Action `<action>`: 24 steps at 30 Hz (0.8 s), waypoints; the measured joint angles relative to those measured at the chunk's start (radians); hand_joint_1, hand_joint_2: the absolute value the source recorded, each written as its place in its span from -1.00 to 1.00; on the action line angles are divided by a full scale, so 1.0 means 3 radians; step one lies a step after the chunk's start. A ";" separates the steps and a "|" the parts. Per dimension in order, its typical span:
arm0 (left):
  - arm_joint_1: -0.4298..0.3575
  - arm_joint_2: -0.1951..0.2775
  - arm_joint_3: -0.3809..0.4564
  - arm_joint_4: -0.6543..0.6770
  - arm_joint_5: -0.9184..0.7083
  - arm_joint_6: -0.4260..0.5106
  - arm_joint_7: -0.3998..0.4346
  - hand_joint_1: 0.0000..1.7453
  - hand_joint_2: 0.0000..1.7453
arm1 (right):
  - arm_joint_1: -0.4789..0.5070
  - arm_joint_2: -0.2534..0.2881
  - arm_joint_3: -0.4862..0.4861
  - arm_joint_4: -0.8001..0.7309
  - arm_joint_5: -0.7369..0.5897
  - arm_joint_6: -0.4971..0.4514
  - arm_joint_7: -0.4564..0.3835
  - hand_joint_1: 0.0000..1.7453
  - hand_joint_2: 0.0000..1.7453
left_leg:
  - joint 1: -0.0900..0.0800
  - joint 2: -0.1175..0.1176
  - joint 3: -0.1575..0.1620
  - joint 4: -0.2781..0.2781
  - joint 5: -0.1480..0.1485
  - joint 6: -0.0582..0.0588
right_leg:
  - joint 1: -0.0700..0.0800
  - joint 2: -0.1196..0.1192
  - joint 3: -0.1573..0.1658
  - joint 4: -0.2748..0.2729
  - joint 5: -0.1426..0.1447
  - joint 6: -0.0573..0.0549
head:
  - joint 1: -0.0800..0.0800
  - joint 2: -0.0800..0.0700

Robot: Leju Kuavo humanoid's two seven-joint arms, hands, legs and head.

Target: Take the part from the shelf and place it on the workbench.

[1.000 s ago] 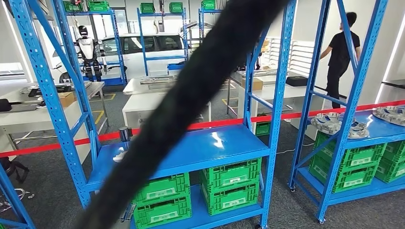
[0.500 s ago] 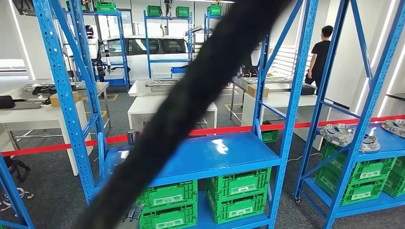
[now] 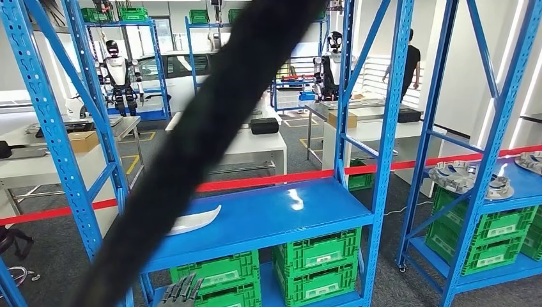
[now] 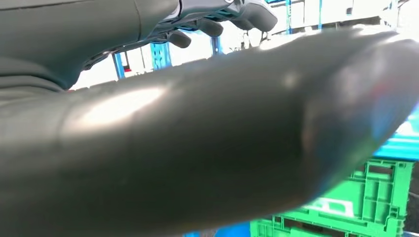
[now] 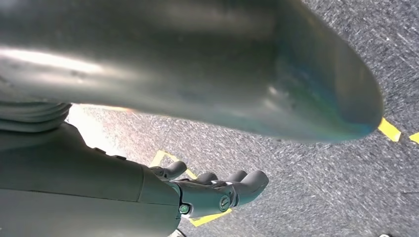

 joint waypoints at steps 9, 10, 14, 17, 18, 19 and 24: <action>-0.0007 0.0004 -0.0161 -0.0005 0.0184 0.0002 -0.0001 -1.00 -1.00 | -0.0002 0.0015 0.0000 0.0000 0.0005 0.0000 -0.0013 -1.00 -1.00 | -0.0060 0.0020 0.0281 -0.0868 0.0534 0.0147 | 0.0012 0.0000 0.0141 -0.0009 -0.0100 0.0027 | 0.0007 -0.0008; -0.0007 0.0004 -0.0161 -0.0005 0.0184 0.0002 -0.0001 -1.00 -1.00 | -0.0002 0.0015 0.0000 0.0000 0.0005 0.0000 -0.0013 -1.00 -1.00 | -0.0060 0.0020 0.0281 -0.0868 0.0534 0.0147 | 0.0012 0.0000 0.0141 -0.0009 -0.0100 0.0027 | 0.0007 -0.0008; -0.0008 0.0003 -0.0181 -0.0007 0.0196 0.0002 -0.0001 -1.00 -1.00 | -0.0004 0.0014 0.0000 0.0000 0.0006 0.0000 -0.0014 -1.00 -1.00 | -0.0068 0.0016 0.0297 -0.0898 0.0494 0.0157 | 0.0011 -0.0001 0.0148 -0.0016 -0.0099 0.0047 | 0.0003 -0.0008; -0.0008 -0.0004 -0.0311 -0.0022 0.0290 0.0007 0.0003 -1.00 -1.00 | -0.0006 0.0013 -0.0001 0.0000 0.0006 0.0001 -0.0012 -1.00 -1.00 | -0.0050 0.0004 0.0482 -0.1030 0.0470 0.0222 | -0.0010 -0.0005 -0.0030 0.0353 -0.0202 0.0148 | 0.0009 -0.0008; -0.0003 -0.0005 -0.0360 -0.0018 0.0335 0.0008 0.0020 -1.00 -1.00 | -0.0002 0.0011 -0.0002 0.0000 0.0005 0.0000 -0.0009 -1.00 -1.00 | -0.0027 0.0001 0.0547 -0.1016 0.0426 0.0205 | -0.0016 -0.0005 -0.0125 0.0372 -0.0174 0.0190 | 0.0014 -0.0009; 0.0004 -0.0004 -0.0392 -0.0011 0.0369 0.0008 0.0038 -1.00 -1.00 | 0.0001 0.0008 -0.0002 0.0001 0.0004 -0.0002 -0.0006 -1.00 -1.00 | -0.0018 -0.0004 0.0566 -0.0980 0.0363 0.0173 | -0.0018 -0.0009 -0.0203 0.0347 -0.0143 0.0201 | 0.0017 -0.0010; 0.0021 -0.0001 -0.0443 0.0025 0.0449 0.0008 0.0084 -1.00 -1.00 | 0.0021 0.0004 -0.0012 0.0001 0.0003 -0.0008 -0.0008 -1.00 -1.00 | -0.0004 -0.0002 0.0603 -0.0826 0.0199 0.0047 | -0.0039 -0.0006 -0.0119 0.0065 0.0062 0.0081 | 0.0023 -0.0010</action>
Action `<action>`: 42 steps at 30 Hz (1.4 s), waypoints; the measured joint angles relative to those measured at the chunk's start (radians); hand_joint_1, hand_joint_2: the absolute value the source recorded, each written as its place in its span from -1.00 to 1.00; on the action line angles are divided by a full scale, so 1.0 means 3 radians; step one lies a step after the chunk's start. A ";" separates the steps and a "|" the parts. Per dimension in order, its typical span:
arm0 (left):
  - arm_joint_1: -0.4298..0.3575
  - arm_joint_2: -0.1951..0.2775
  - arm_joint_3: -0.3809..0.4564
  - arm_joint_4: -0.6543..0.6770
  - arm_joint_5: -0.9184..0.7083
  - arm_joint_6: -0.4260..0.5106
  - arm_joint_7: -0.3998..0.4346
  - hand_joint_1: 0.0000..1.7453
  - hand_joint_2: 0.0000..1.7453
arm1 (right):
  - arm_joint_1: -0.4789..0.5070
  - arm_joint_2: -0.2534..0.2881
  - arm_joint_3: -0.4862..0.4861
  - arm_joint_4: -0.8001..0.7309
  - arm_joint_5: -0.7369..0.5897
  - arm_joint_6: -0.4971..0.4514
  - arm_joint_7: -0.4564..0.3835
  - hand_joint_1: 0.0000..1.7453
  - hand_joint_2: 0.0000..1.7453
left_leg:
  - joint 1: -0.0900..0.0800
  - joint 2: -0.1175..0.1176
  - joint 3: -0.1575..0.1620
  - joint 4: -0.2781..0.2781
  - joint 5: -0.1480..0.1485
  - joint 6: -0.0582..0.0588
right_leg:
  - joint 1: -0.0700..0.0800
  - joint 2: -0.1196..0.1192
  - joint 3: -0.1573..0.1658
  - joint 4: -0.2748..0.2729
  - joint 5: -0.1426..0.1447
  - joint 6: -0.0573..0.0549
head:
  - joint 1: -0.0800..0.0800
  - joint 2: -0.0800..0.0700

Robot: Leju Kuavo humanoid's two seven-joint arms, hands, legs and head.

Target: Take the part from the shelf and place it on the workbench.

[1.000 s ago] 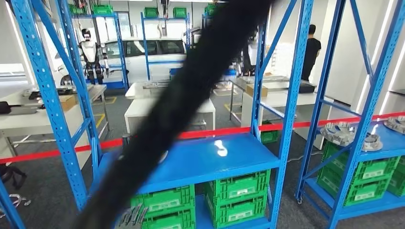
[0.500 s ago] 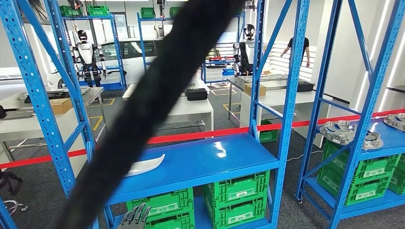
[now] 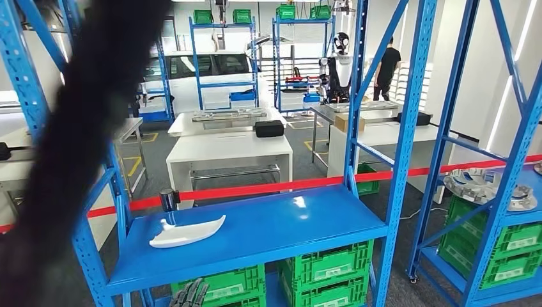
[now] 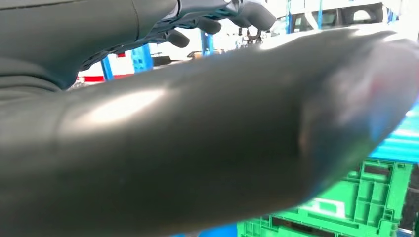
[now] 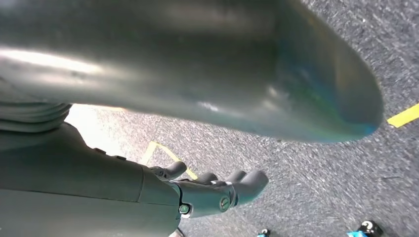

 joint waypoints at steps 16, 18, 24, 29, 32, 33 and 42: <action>0.0124 0.0028 -0.0002 0.0140 0.0072 -0.0051 0.0121 -1.00 -1.00 | -0.0002 0.0011 -0.0012 0.0001 0.0011 0.0001 -0.0005 -1.00 -1.00 | -0.0065 0.0008 -0.0194 -0.0216 0.0345 0.0204 | 0.0030 -0.0001 0.0321 0.0041 -0.0188 0.0054 | 0.0000 0.0001; 0.0131 0.0031 -0.0001 0.0148 0.0076 -0.0059 0.0130 -1.00 -1.00 | -0.0016 0.0008 -0.0014 0.0001 0.0022 0.0001 -0.0005 -1.00 -1.00 | -0.0053 0.0011 -0.0132 -0.0232 0.0341 0.0213 | 0.0028 -0.0002 0.0155 0.0341 -0.0317 0.0069 | 0.0005 0.0001; 0.0189 0.0055 -0.0002 0.0174 0.0070 -0.0062 0.0153 -1.00 -1.00 | -0.0005 -0.0010 -0.0037 0.0001 0.0039 0.0003 -0.0001 -1.00 -1.00 | -0.0046 -0.0015 -0.0064 -0.0169 0.0210 0.0187 | 0.0020 -0.0007 -0.0174 0.0339 -0.0180 0.0106 | 0.0007 0.0003; 0.0185 0.0065 -0.0001 0.0181 0.0049 -0.0058 0.0155 -1.00 -1.00 | -0.0008 -0.0012 -0.0043 0.0001 0.0041 0.0008 -0.0001 -1.00 -1.00 | -0.0060 -0.0019 -0.0039 -0.0098 0.0104 0.0085 | 0.0039 -0.0009 -0.0038 -0.0049 0.0047 0.0012 | -0.0002 0.0001; 0.0159 0.0069 -0.0001 0.0178 0.0024 -0.0049 0.0162 -1.00 -1.00 | -0.0012 -0.0012 -0.0046 0.0001 0.0042 0.0002 -0.0005 -1.00 -1.00 | -0.0046 -0.0013 -0.0126 0.0133 0.0047 0.0027 | 0.0022 -0.0003 0.0035 -0.0063 0.0031 -0.0052 | -0.0005 0.0002; 0.0148 0.0071 -0.0001 0.0177 0.0016 -0.0047 0.0165 -1.00 -1.00 | -0.0014 -0.0013 -0.0047 0.0001 0.0042 -0.0001 -0.0007 -1.00 -1.00 | -0.0034 -0.0010 -0.0232 0.0313 -0.0011 0.0004 | 0.0020 -0.0004 0.0058 -0.0067 0.0015 -0.0067 | -0.0008 0.0003; 0.0122 0.0093 -0.0001 0.0186 -0.0001 -0.0049 0.0178 -1.00 -1.00 | -0.0014 -0.0013 -0.0052 0.0001 0.0042 -0.0003 -0.0017 -1.00 -1.00 | -0.0019 0.0013 -0.0336 -0.0072 0.0341 0.0035 | 0.0013 0.0005 0.0264 -0.0089 -0.0169 -0.0005 | -0.0029 0.0002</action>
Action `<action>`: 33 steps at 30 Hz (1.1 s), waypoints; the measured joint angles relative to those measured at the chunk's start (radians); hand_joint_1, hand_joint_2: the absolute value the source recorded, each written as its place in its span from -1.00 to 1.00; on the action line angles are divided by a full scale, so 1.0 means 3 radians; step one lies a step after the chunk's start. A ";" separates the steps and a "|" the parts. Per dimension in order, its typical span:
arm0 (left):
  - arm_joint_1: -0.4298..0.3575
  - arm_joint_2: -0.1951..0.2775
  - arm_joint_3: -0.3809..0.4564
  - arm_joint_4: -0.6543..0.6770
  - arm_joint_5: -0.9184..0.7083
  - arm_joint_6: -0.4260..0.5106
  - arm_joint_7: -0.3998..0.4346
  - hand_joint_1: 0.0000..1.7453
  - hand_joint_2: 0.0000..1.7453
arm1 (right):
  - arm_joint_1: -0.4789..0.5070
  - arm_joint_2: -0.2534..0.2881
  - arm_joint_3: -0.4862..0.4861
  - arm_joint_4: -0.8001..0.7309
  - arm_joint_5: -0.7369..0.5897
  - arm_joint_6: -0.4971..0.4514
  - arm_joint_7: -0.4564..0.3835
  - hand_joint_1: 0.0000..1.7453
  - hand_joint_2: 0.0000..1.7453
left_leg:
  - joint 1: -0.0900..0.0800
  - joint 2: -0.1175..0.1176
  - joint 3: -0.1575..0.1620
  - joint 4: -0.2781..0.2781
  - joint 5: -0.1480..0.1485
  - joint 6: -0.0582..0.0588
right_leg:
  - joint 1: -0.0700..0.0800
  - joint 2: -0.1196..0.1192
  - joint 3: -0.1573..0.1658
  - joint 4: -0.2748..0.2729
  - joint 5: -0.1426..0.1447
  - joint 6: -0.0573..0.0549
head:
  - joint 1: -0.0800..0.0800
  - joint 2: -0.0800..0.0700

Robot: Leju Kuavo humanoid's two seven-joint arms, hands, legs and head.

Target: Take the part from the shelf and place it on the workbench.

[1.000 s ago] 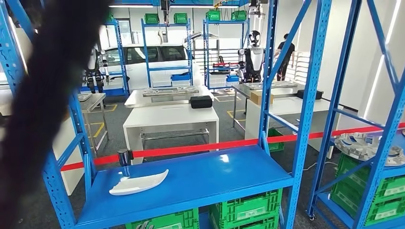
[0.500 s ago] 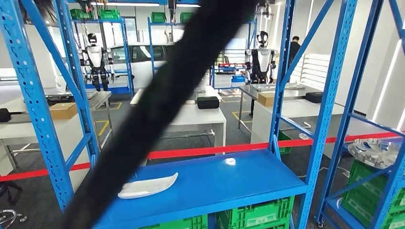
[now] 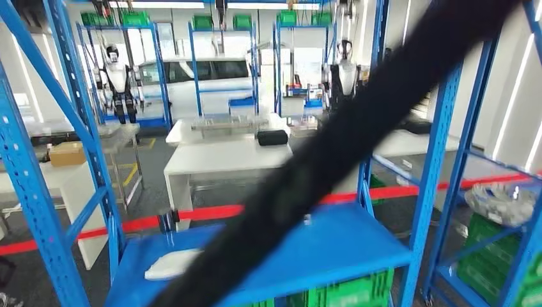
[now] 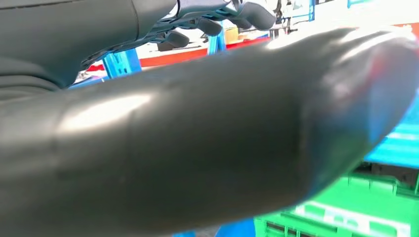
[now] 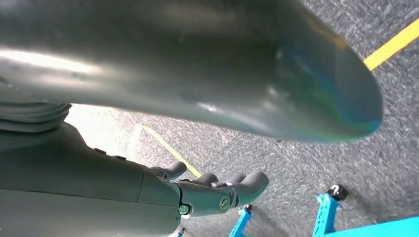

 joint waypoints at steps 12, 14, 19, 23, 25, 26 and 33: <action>-0.0011 -0.0012 0.0001 -0.0010 -0.0008 -0.0004 0.0008 -1.00 -1.00 | 0.0005 -0.0003 -0.0008 -0.0001 0.0000 -0.0004 0.0005 -1.00 -1.00 | -0.0003 -0.0034 0.0331 -0.0100 -0.0193 0.0148 | 0.0017 -0.0007 -0.0536 0.0564 -0.0036 0.0114 | 0.0025 0.0001; -0.0013 -0.0014 0.0001 -0.0009 -0.0008 -0.0004 0.0008 -1.00 -1.00 | 0.0005 -0.0003 -0.0010 -0.0001 0.0000 -0.0003 0.0005 -1.00 -1.00 | -0.0008 -0.0036 0.0375 -0.0073 -0.0264 0.0117 | 0.0024 -0.0014 -0.0425 0.0158 0.0235 0.0086 | 0.0026 0.0001; -0.0016 -0.0014 0.0001 -0.0012 -0.0010 -0.0004 0.0008 -1.00 -1.00 | 0.0008 -0.0001 -0.0012 -0.0001 0.0000 -0.0005 0.0005 -1.00 -1.00 | -0.0018 -0.0037 0.0371 0.0039 -0.0317 0.0021 | 0.0027 -0.0005 -0.0325 0.0001 0.0287 -0.0021 | 0.0016 0.0003; -0.0018 -0.0011 0.0001 -0.0011 -0.0020 -0.0004 0.0008 -1.00 -1.00 | 0.0002 -0.0004 -0.0013 -0.0001 0.0001 -0.0011 0.0003 -1.00 -1.00 | 0.0012 -0.0022 -0.0057 0.0720 -0.0489 -0.0057 | 0.0014 -0.0004 -0.0214 -0.0017 0.0211 -0.0073 | -0.0006 0.0003; -0.0004 -0.0007 0.0001 -0.0007 -0.0020 -0.0004 0.0009 -1.00 -1.00 | 0.0006 -0.0004 -0.0013 -0.0001 0.0002 -0.0010 0.0001 -1.00 -1.00 | 0.0028 -0.0017 -0.0250 0.0904 -0.0589 -0.0075 | 0.0010 0.0000 -0.0156 -0.0017 0.0160 -0.0070 | -0.0006 0.0003; 0.0000 -0.0005 0.0002 -0.0005 -0.0020 -0.0004 0.0009 -1.00 -1.00 | 0.0007 -0.0004 -0.0013 -0.0001 0.0004 -0.0010 0.0002 -1.00 -1.00 | 0.0032 -0.0015 -0.0269 0.0840 -0.0540 -0.0074 | 0.0008 0.0003 -0.0120 -0.0017 0.0133 -0.0065 | -0.0006 0.0003; 0.0006 0.0013 0.0009 0.0003 -0.0016 -0.0014 0.0024 -1.00 -1.00 | -0.0008 -0.0003 -0.0013 -0.0002 0.0026 0.0007 0.0004 -1.00 -1.00 | 0.0001 -0.0008 0.0035 -0.0090 -0.0008 0.0060 | 0.0014 0.0013 0.0062 -0.0023 0.0019 0.0057 | -0.0010 0.0002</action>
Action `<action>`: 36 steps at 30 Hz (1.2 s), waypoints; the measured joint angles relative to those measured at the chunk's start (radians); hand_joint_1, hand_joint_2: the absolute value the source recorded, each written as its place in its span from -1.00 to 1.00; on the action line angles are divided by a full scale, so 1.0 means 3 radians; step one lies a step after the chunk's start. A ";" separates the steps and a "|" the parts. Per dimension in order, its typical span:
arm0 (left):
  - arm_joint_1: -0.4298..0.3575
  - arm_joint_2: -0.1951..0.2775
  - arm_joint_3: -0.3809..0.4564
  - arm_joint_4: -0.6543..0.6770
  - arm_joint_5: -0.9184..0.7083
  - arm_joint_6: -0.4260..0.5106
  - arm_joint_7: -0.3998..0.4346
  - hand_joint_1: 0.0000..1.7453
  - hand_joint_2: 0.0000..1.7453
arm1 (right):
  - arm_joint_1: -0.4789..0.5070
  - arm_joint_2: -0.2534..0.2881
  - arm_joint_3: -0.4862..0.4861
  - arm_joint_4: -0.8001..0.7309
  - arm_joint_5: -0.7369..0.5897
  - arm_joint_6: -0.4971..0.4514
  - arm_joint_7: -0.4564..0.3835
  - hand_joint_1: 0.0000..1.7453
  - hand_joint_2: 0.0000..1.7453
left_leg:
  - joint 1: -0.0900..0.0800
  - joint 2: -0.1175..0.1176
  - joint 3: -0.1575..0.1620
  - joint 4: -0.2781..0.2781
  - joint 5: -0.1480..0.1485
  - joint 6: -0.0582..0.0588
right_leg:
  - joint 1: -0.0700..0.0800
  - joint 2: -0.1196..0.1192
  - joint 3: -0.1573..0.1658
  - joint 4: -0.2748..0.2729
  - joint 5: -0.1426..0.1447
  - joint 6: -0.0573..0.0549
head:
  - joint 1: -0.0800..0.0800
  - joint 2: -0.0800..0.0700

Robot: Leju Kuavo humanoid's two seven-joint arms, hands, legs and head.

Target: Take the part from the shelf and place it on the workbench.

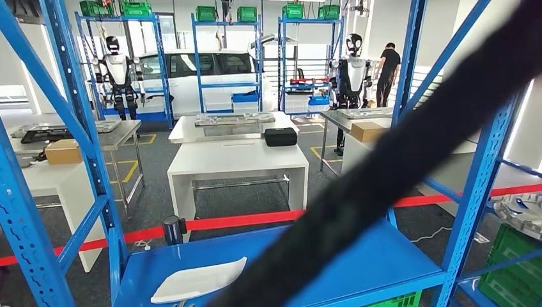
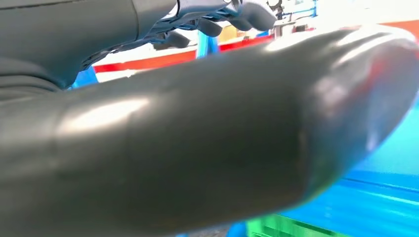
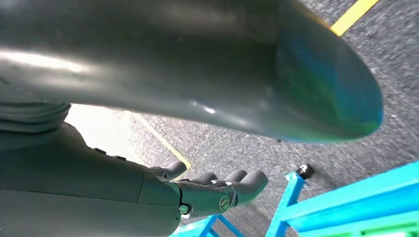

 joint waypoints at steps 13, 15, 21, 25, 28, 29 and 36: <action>0.0096 0.0015 0.0045 0.0017 0.0071 -0.0026 -0.0012 -1.00 -1.00 | -0.0003 -0.0008 -0.0001 -0.0001 0.0021 0.0012 0.0001 -1.00 -1.00 | -0.0011 -0.0033 0.0311 0.0034 -0.0252 0.0022 | 0.0033 -0.0022 -0.0432 0.0054 0.0283 -0.0018 | 0.0033 0.0000; 0.0106 0.0023 0.0055 0.0017 0.0073 -0.0036 -0.0008 -1.00 -1.00 | 0.0000 -0.0007 -0.0001 -0.0001 0.0027 0.0018 0.0001 -1.00 -1.00 | -0.0016 -0.0036 0.0314 0.0044 -0.0272 -0.0019 | 0.0039 -0.0017 -0.0414 0.0036 0.0270 -0.0063 | 0.0027 0.0002; 0.0120 0.0048 0.0064 0.0015 0.0071 -0.0038 0.0003 -1.00 -1.00 | -0.0012 -0.0005 -0.0001 -0.0001 0.0031 0.0022 0.0002 -1.00 -1.00 | 0.0016 -0.0010 -0.0133 0.0827 -0.0534 -0.0126 | 0.0020 -0.0013 -0.0295 0.0013 0.0205 -0.0157 | 0.0004 0.0004; 0.0134 0.0064 0.0065 0.0015 0.0059 -0.0042 0.0009 -1.00 -1.00 | -0.0006 -0.0005 -0.0002 -0.0001 0.0026 0.0021 0.0008 -1.00 -1.00 | 0.0017 -0.0006 -0.0200 0.0634 -0.0266 -0.0104 | 0.0026 -0.0005 -0.0215 0.0021 0.0138 -0.0148 | 0.0003 0.0004; 0.0128 0.0062 0.0065 0.0013 0.0050 -0.0059 -0.0013 -1.00 -1.00 | -0.0005 0.0003 -0.0006 -0.0001 0.0005 0.0006 0.0014 -1.00 -1.00 | -0.0019 -0.0003 0.0017 0.0078 -0.0038 -0.0029 | 0.0027 -0.0003 -0.0173 0.0018 0.0103 -0.0117 | 0.0003 0.0003; 0.0129 0.0059 0.0065 0.0012 0.0048 -0.0068 -0.0025 -1.00 -1.00 | -0.0001 0.0005 -0.0011 -0.0001 -0.0005 -0.0002 0.0015 -1.00 -1.00 | -0.0030 -0.0001 0.0041 0.0031 -0.0040 -0.0016 | 0.0026 -0.0004 -0.0174 0.0017 0.0096 -0.0102 | 0.0001 0.0003; 0.0133 0.0015 0.0066 0.0011 0.0027 -0.0122 -0.0074 -1.00 -1.00 | 0.0021 0.0004 -0.0071 -0.0001 -0.0040 -0.0050 -0.0013 -1.00 -1.00 | -0.0028 -0.0015 0.0065 0.0008 0.0005 -0.0028 | 0.0033 -0.0012 -0.0143 -0.0024 0.0091 -0.0098 | 0.0014 0.0005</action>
